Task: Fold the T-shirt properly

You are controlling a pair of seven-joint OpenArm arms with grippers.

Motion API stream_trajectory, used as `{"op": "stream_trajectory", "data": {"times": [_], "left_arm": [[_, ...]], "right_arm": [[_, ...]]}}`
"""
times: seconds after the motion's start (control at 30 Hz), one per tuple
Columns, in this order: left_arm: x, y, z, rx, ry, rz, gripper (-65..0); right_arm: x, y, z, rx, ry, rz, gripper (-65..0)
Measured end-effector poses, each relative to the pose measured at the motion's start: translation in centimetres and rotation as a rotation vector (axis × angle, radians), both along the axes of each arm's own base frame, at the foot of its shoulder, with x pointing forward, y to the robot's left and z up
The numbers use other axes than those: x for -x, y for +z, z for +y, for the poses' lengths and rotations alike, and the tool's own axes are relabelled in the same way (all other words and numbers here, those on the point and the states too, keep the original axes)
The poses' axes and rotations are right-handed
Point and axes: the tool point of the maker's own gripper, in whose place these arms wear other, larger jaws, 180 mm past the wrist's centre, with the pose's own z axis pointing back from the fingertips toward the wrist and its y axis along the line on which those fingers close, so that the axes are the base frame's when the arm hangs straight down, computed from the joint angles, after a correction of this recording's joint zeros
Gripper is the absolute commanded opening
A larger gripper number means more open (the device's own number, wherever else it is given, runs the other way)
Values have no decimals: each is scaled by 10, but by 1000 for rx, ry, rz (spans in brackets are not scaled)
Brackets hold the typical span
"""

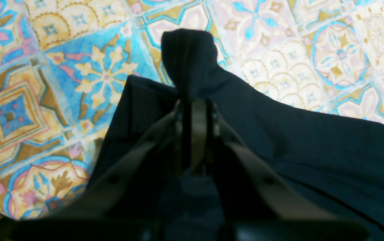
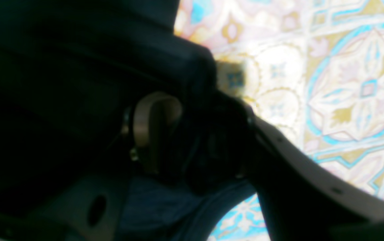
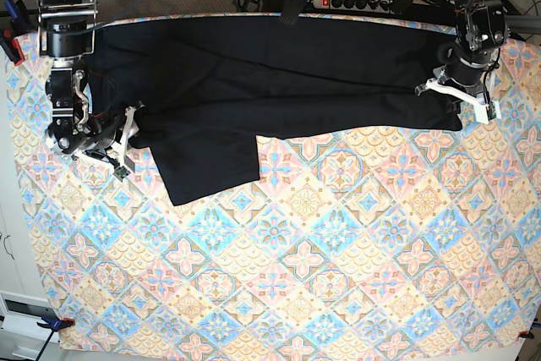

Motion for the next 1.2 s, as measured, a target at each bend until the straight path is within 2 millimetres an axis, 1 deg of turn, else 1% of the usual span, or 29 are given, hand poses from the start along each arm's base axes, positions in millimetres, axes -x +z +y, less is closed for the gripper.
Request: {"op": "stream_trajectory", "data": {"times": [0.1, 0.23, 0.3, 0.47, 0.6, 0.67, 0.7, 0.77, 0.83, 0.9, 0.97, 1.07, 1.13, 1.2], "left_arm": [[0, 0, 0, 0, 0, 0, -650], [0, 0, 0, 0, 0, 0, -650], [0, 0, 0, 0, 0, -1, -650], [0, 0, 0, 0, 1, -1, -650], [0, 1, 0, 0, 0, -2, -650], [0, 1, 0, -2, 0, -2, -650], [-1, 1, 1, -3, 0, -3, -650], [-1, 2, 2, -7, -2, -3, -650], [0, 2, 3, -9, -1, -2, -650], [1, 1, 3, -10, -1, -1, -650], [2, 1, 3, -7, -1, 1, -650], [5, 4, 14, -12, 28, -4, -650], [8, 9, 23, -29, 48, -10, -650], [8, 17, 23, -21, 54, -31, -650]], "right_arm": [[0, -1, 0, -2, -3, 4, -490], [7, -9, -3, -16, -22, 29, -592], [6, -9, -4, -17, -26, 28, -613], [3, -3, -3, -8, -16, 10, -615], [-12, 19, -10, -8, -41, -68, -615], [-14, 28, -16, -19, -66, -109, -615], [-11, 30, -20, -15, -79, -113, -615], [5, 27, -28, 17, -93, -73, -615], [16, 28, -34, 44, -96, -67, -615], [18, 36, -34, 61, -83, -91, -615], [18, 44, -28, 61, -62, -127, -615], [30, 49, -23, 73, -38, -135, -615], [38, 51, -27, 74, -50, -134, -615], [42, 58, -37, 104, -71, -137, -615]]}}
